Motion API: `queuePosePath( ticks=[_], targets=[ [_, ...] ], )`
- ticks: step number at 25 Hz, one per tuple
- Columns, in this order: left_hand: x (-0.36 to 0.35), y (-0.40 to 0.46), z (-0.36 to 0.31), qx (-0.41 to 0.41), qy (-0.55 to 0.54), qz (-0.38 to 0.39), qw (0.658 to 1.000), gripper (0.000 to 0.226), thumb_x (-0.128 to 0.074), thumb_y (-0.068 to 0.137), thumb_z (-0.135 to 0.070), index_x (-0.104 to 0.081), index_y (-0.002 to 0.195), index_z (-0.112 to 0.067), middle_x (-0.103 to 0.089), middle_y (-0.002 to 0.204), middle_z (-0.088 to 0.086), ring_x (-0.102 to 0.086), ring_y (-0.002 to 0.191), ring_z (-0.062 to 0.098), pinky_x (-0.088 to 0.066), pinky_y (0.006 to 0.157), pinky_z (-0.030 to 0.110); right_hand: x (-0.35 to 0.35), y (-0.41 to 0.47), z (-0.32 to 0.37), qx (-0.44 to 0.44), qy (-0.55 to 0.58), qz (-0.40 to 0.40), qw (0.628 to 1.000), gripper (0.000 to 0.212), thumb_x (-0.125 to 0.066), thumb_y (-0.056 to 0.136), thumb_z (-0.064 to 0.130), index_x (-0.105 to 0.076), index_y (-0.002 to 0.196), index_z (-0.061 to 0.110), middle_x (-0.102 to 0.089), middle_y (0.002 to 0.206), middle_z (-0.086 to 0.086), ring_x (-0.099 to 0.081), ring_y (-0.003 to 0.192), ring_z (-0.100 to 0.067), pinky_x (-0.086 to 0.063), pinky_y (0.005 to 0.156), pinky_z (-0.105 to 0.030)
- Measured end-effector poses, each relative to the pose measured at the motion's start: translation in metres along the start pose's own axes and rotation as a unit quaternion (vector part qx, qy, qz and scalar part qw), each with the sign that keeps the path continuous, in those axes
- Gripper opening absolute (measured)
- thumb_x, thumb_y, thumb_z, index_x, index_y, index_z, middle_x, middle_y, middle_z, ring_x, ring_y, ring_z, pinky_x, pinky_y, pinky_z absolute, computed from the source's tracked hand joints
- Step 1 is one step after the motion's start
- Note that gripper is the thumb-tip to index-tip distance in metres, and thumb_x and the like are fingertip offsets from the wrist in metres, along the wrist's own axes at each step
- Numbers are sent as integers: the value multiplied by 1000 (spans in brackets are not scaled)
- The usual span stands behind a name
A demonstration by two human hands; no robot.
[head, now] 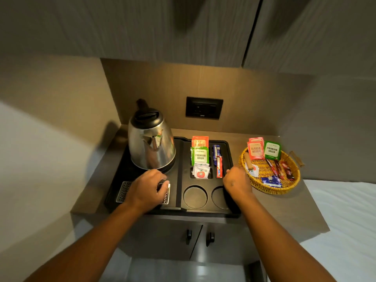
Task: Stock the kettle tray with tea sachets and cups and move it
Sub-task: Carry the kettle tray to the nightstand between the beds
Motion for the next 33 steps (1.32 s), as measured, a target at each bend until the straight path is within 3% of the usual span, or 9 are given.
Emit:
queuePosePath(
  ticks=[1,3,7,10,13,17,23,28,33],
  targets=[
    [12,-2,15,12,16,-29,999,29,-52,85,-38,-66,76,-15,-64,80,0,-60,75,18,-52,63,33,-2,1,0,-5,11,12,1000,22,-56,92,18,-61,103,0,-66,99,-19,-64,86,-32,-43,63,-29],
    [33,0,45,102,31,-57,993,27,-56,82,-25,-59,62,-7,-59,69,11,-56,67,30,-48,59,38,-4,4,-2,-12,21,19,1000,18,-57,90,16,-65,95,0,-67,91,-18,-60,74,-29,-41,61,-28],
    [46,15,87,320,80,-9,944,31,-61,93,-24,-61,101,6,-62,99,26,-61,90,40,-48,76,41,-12,10,0,-47,34,1,998,26,-52,94,20,-67,84,1,-64,79,-15,-54,65,-26,-42,58,-28],
    [32,33,93,374,80,83,920,45,-40,104,-33,-58,114,7,-64,112,27,-62,103,39,-46,83,37,-15,15,0,-88,49,-23,995,35,-47,98,26,-65,80,2,-57,72,-11,-51,63,-26,-39,56,-29],
    [27,44,101,373,111,117,914,48,-26,108,-30,-60,117,3,-64,117,22,-61,108,34,-45,89,37,-19,19,-2,-100,45,-32,993,35,-46,98,29,-60,73,8,-61,73,-13,-50,64,-26,-38,56,-28],
    [28,43,116,357,73,98,926,39,-37,104,-27,-65,111,0,-67,110,20,-62,104,36,-45,83,37,-20,13,2,-102,36,-33,994,32,-46,97,24,-65,79,6,-62,75,-12,-49,61,-24,-30,47,-23],
    [49,47,119,326,139,108,929,40,-37,105,-28,-67,95,-4,-71,97,16,-67,90,28,-43,67,29,4,-4,30,-84,1,-15,996,19,-54,93,16,-68,91,3,-67,83,-14,-57,67,-25,-45,56,-28],
    [92,65,110,342,142,87,925,46,-34,105,-34,-68,96,-5,-64,83,12,-59,73,23,-43,68,34,42,-12,57,-67,-9,-47,997,19,-54,92,14,-69,95,3,-69,90,-14,-57,70,-24,-46,57,-29],
    [113,79,67,215,234,137,938,31,-40,101,-18,-70,104,-10,-69,111,10,-65,103,24,-50,86,33,87,-30,39,-87,29,-105,990,22,-49,95,16,-66,101,4,-67,96,-15,-65,82,-29,-51,63,-33]
  ],
)
Point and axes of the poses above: each hand's wrist, its own y-axis towards the middle knuckle, its own x-axis out of the back of the hand, z = x × y, the point moved 1 cm from there along y, towards the middle knuckle
